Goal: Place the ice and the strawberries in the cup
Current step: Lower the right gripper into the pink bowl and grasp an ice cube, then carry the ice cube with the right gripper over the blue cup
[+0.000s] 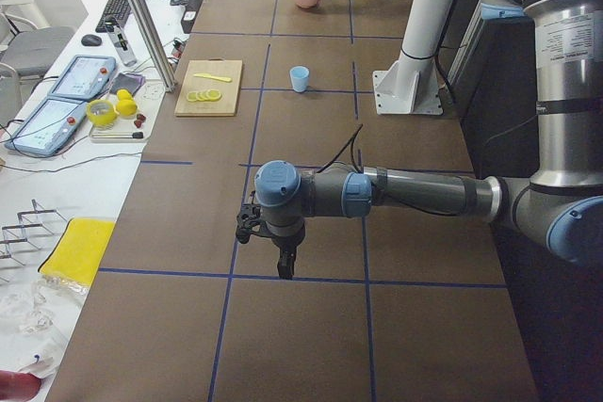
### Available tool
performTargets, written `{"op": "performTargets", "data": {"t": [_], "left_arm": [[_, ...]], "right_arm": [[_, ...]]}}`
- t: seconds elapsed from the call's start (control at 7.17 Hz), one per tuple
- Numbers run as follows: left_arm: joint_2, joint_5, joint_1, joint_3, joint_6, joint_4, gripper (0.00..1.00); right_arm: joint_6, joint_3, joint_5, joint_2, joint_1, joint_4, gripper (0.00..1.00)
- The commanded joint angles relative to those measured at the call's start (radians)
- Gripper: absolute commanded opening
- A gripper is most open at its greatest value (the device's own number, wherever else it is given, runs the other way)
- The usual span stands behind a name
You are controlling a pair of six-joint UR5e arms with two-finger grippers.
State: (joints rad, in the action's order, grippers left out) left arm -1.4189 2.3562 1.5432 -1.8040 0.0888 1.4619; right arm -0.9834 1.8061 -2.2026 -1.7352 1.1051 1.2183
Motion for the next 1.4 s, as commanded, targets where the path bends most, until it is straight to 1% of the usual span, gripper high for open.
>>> {"op": "performTargets", "data": {"t": [0.0,0.14,0.28,0.42,0.56,0.7,0.84,0.98,1.12,1.26], "left_arm": [[0.0,0.0,0.0,0.0,0.0,0.0,1.0],[0.0,0.0,0.0,-0.002,-0.001,0.0,1.0],[0.0,0.0,0.0,-0.003,-0.001,0.0,1.0],[0.0,0.0,0.0,-0.006,-0.001,0.0,1.0],[0.0,0.0,0.0,-0.012,-0.001,0.0,1.0],[0.0,0.0,0.0,-0.02,-0.001,0.0,1.0],[0.0,0.0,0.0,-0.021,-0.001,0.0,1.0],[0.0,0.0,0.0,-0.029,-0.001,0.0,1.0],[0.0,0.0,0.0,-0.031,-0.001,0.0,1.0],[0.0,0.0,0.0,-0.034,-0.001,0.0,1.0]], "right_arm": [[-0.055,0.112,0.001,-0.004,0.004,0.006,0.0],[-0.102,0.184,0.0,-0.001,0.005,0.013,0.0],[-0.153,0.234,0.001,0.011,0.002,0.015,0.0],[-0.215,0.263,-0.002,0.049,-0.008,0.014,0.0],[-0.295,0.283,0.004,0.096,-0.077,0.014,0.0],[-0.43,0.285,0.047,0.185,-0.175,0.014,0.01],[-0.612,0.28,0.173,0.297,-0.338,0.036,0.01],[-0.709,0.271,0.292,0.421,-0.487,0.123,0.02],[-0.756,0.225,0.387,0.591,-0.593,0.267,0.02],[-0.849,0.099,0.479,0.759,-0.647,0.308,0.02]]}}
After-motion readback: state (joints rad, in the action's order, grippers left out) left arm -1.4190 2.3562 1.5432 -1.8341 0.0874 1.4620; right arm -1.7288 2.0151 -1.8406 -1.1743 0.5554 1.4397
